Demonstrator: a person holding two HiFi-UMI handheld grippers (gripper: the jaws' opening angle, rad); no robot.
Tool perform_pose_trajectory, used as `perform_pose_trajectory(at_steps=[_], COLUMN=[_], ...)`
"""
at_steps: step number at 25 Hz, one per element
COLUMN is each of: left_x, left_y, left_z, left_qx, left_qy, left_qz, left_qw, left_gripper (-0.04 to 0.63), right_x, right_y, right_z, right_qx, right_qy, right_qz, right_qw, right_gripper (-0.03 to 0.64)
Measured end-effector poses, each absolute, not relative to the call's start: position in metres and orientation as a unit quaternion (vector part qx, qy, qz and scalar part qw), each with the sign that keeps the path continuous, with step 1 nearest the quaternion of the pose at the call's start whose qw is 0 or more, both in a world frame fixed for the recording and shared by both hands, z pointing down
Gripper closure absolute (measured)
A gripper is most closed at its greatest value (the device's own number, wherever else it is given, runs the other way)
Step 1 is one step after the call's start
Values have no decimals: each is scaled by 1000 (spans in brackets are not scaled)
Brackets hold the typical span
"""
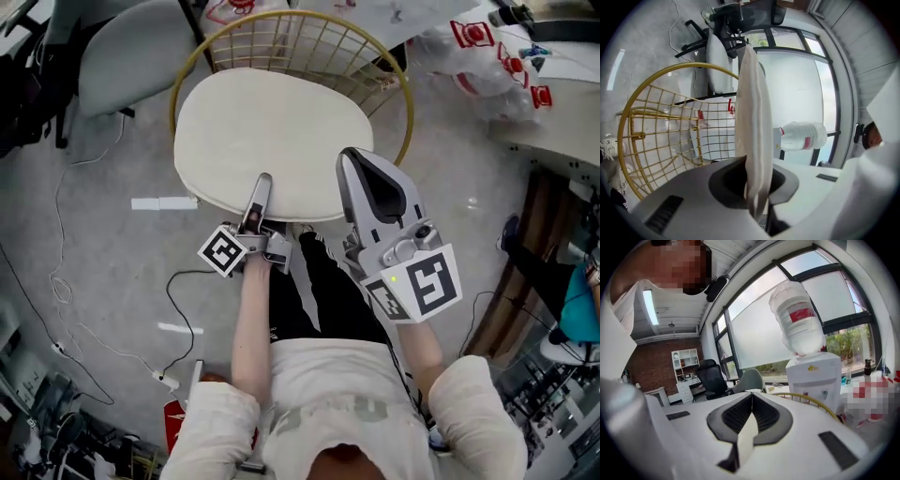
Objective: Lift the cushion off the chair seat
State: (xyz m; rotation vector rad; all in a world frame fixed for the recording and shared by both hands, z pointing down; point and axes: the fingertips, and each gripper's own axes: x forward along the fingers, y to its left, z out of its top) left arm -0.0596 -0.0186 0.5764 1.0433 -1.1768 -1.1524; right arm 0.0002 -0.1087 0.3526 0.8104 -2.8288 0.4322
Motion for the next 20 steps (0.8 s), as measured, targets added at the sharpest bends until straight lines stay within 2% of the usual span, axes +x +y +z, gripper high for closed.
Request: perform_pose_trajectory(at_steps=[8,13,16,20], left_x=[-85,-87,-93,-106], left_y=[-55,-68,-78,-84], left_z=[417,315,255,159], left_qx=[512,581,624,702], left_qy=[-480,-490,-512,-528], left_qz=[-515,-486,-461,-415], left_qw=[492,431,368,236], left_gripper=[551,551,551,551], right_x=[15,41,53,60], right_y=[-118,-120,-118,-111], right_z=[217,140,104,68], right_qx=[313,366,382,402], right_qy=[-948,-929,-922,-911], right_qz=[61,34,5,-41], right_qw=[14,-36,-64,-86], right_gripper=[600,600,600,600])
